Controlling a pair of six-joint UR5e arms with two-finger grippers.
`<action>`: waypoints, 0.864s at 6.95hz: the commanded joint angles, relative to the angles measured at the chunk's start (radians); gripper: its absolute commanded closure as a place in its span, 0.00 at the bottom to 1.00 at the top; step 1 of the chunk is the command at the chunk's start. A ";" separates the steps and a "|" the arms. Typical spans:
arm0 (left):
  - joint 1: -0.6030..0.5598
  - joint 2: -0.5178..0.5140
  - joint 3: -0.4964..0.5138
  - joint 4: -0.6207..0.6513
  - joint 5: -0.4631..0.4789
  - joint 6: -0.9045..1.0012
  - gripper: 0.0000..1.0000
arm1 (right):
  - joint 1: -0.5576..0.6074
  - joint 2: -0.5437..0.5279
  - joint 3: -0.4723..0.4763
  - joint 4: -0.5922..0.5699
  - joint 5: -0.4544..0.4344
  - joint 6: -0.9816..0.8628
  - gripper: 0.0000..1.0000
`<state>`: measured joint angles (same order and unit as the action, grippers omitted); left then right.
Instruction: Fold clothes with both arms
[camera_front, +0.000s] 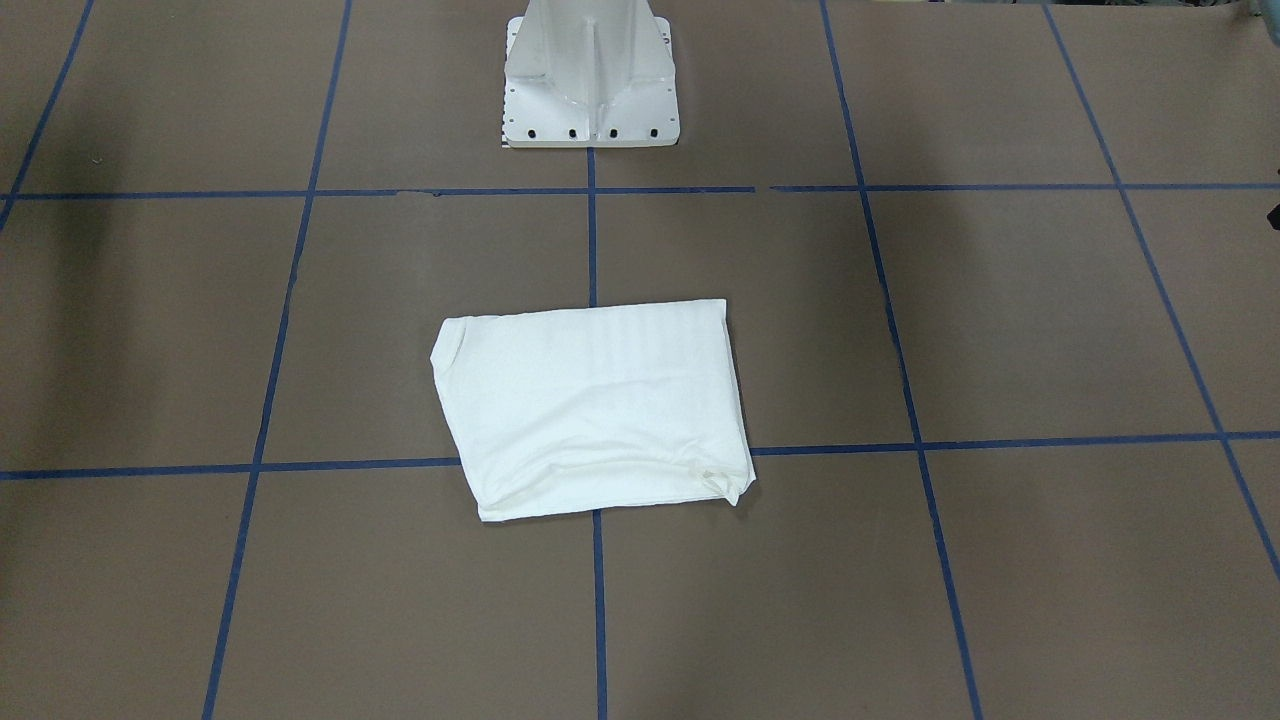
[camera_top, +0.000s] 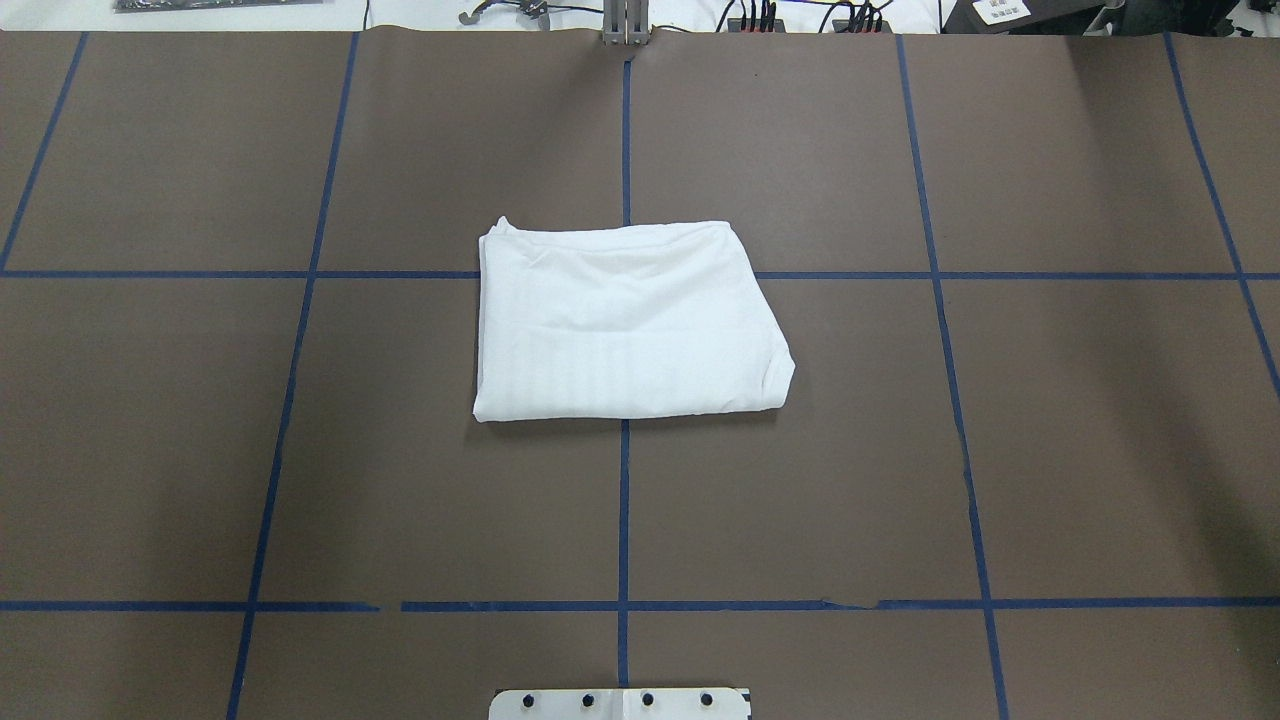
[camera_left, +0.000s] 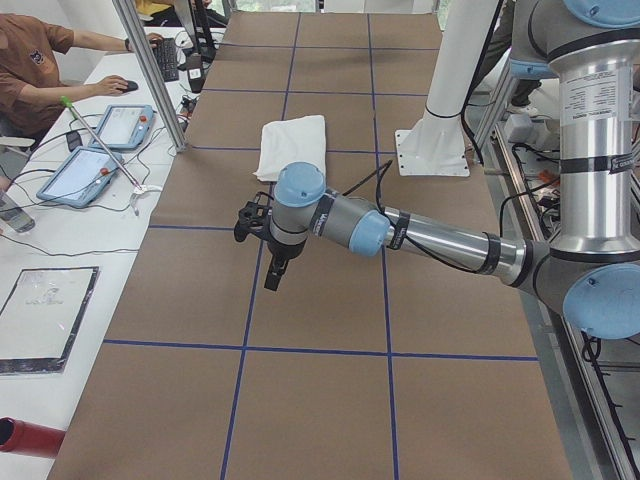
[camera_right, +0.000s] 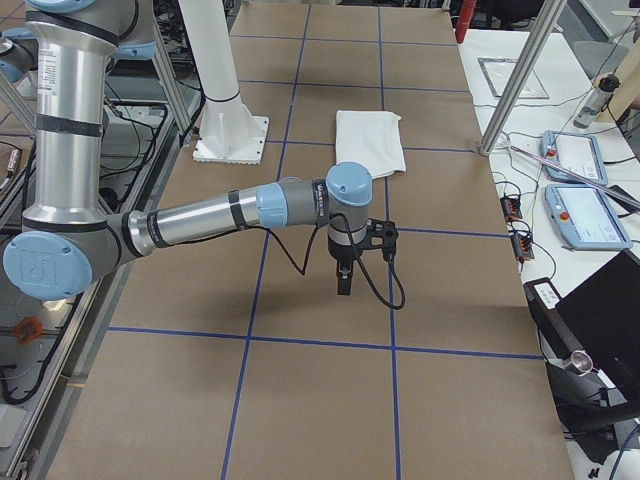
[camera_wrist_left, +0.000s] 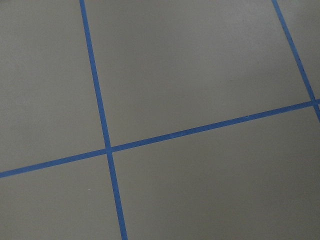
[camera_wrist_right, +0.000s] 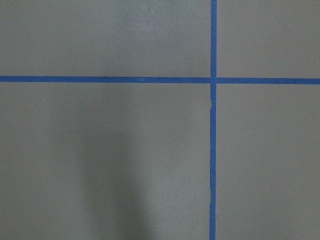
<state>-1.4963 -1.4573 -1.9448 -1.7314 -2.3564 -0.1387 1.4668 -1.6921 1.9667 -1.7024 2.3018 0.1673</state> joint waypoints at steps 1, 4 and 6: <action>-0.022 -0.008 -0.036 0.066 0.011 0.014 0.00 | 0.004 -0.003 0.027 -0.013 -0.002 -0.018 0.00; -0.047 -0.012 0.024 0.049 0.065 0.106 0.00 | 0.003 -0.032 0.003 -0.013 0.001 -0.103 0.00; -0.047 -0.012 0.033 0.044 0.062 0.108 0.00 | 0.003 -0.032 0.001 -0.013 0.008 -0.100 0.00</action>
<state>-1.5421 -1.4690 -1.9159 -1.6846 -2.2949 -0.0362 1.4696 -1.7232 1.9699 -1.7148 2.3064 0.0701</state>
